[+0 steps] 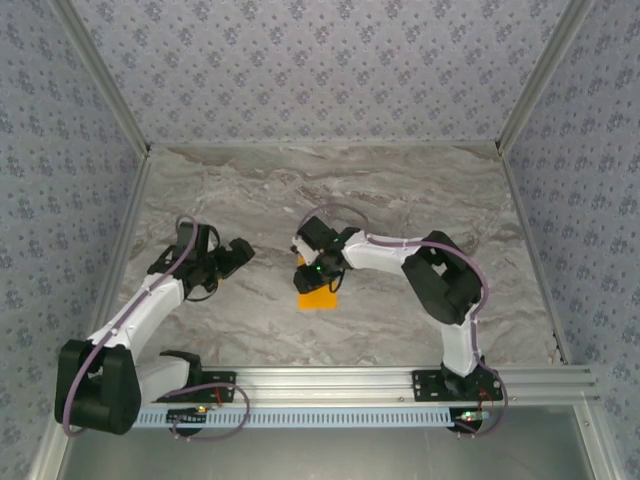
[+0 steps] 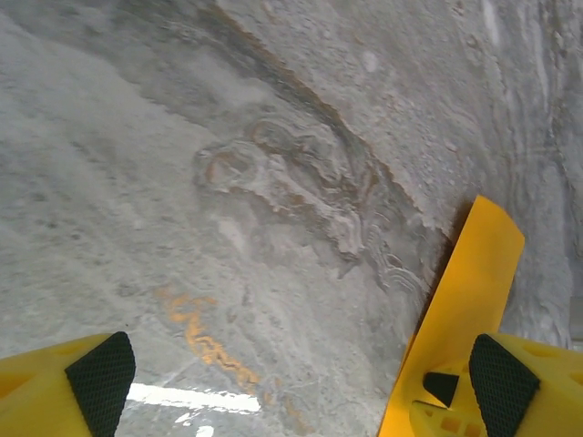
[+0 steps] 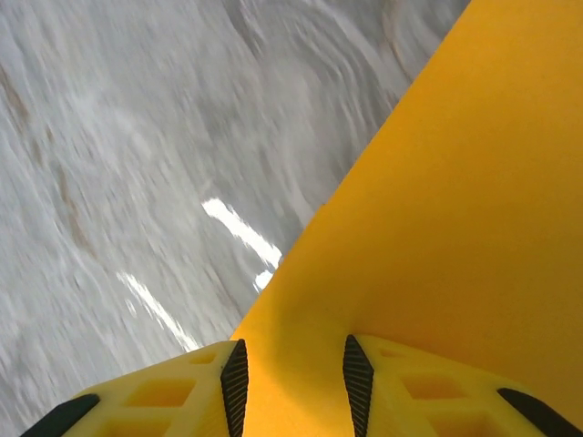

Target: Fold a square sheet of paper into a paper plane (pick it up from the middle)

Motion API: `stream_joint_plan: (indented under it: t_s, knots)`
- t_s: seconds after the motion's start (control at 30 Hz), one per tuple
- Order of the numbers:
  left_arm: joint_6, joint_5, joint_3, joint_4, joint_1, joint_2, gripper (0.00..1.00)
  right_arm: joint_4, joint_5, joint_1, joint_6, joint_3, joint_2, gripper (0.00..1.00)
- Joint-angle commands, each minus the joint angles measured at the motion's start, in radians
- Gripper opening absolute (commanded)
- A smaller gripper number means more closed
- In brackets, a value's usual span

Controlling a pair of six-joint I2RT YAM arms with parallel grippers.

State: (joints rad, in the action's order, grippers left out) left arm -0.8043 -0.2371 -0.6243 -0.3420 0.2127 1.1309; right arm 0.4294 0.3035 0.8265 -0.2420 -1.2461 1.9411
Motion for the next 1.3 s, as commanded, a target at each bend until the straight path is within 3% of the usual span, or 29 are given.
stream_joint_plan:
  t_s: [0.0, 0.13, 0.3, 0.5, 0.6, 0.8, 1.0, 1.27]
  knots:
    - [0.02, -0.079, -0.006, 0.089, 0.052, 0.033, 0.95, 0.077, 0.048, -0.011, 0.073, 0.04, -0.071, 0.42]
    - [0.014, -0.1, -0.05, 0.153, 0.153, 0.11, 0.89, -0.034, 0.047, -0.029, -0.097, 0.13, -0.181, 0.49]
    - [-0.006, -0.154, -0.117, 0.274, 0.277, 0.244, 0.73, -0.156, -0.014, -0.107, -0.332, 0.321, -0.37, 0.53]
    - [-0.015, -0.157, -0.223, 0.327, 0.377, 0.414, 0.52, -0.246, -0.011, -0.196, -0.493, 0.511, -0.527, 0.57]
    - [-0.026, -0.152, -0.259, 0.341, 0.394, 0.496, 0.41, -0.273, 0.016, -0.216, -0.525, 0.55, -0.527, 0.57]
    - [-0.035, -0.148, -0.309, 0.34, 0.401, 0.609, 0.29, -0.292, 0.031, -0.224, -0.544, 0.582, -0.507, 0.54]
    - [-0.046, -0.097, -0.333, 0.274, 0.41, 0.673, 0.23, -0.298, 0.072, -0.225, -0.552, 0.584, -0.457, 0.45]
    - [-0.056, -0.04, -0.329, 0.194, 0.418, 0.716, 0.18, -0.304, 0.097, -0.207, -0.568, 0.577, -0.405, 0.42]
